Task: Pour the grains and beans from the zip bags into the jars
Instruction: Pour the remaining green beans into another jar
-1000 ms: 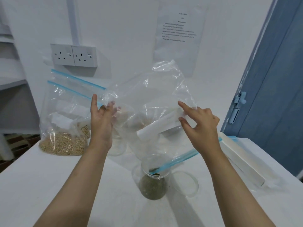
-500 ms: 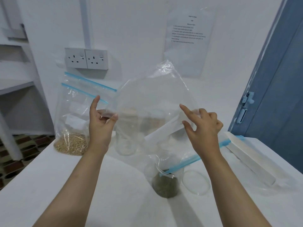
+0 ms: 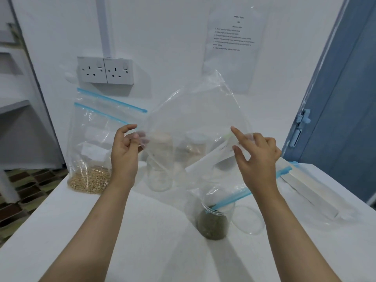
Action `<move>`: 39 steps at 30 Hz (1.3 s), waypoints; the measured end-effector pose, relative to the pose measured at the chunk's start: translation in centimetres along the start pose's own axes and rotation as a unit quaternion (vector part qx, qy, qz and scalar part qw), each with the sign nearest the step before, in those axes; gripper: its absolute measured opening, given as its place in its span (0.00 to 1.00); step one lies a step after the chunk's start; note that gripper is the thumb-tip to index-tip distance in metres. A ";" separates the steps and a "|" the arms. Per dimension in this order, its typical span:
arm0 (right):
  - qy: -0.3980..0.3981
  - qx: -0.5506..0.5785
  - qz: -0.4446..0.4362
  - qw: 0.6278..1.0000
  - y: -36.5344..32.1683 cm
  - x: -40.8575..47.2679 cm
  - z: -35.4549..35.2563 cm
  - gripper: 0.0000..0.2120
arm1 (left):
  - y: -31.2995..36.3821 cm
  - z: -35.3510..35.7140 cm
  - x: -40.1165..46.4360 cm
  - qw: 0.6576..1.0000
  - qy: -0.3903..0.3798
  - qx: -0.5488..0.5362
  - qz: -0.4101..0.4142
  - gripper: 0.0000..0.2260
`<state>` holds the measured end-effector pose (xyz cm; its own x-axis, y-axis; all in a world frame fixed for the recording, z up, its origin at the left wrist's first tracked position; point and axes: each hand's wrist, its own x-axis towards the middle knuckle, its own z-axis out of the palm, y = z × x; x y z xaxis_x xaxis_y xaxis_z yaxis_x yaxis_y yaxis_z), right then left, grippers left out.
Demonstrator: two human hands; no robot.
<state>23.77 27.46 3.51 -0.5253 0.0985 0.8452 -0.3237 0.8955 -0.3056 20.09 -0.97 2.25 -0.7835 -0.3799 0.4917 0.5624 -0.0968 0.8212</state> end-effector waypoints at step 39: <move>0.046 0.062 -0.013 0.997 0.6 -1.4 -0.7 0.20 | -0.5 1.8 -0.2 0.998 -0.054 -0.011 -0.022 0.30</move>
<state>24.85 28.16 2.49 -0.4425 0.1207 0.8886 -0.4347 0.8378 -0.3303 19.44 0.77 2.24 -0.8307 -0.2732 0.4850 0.5317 -0.1312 0.8367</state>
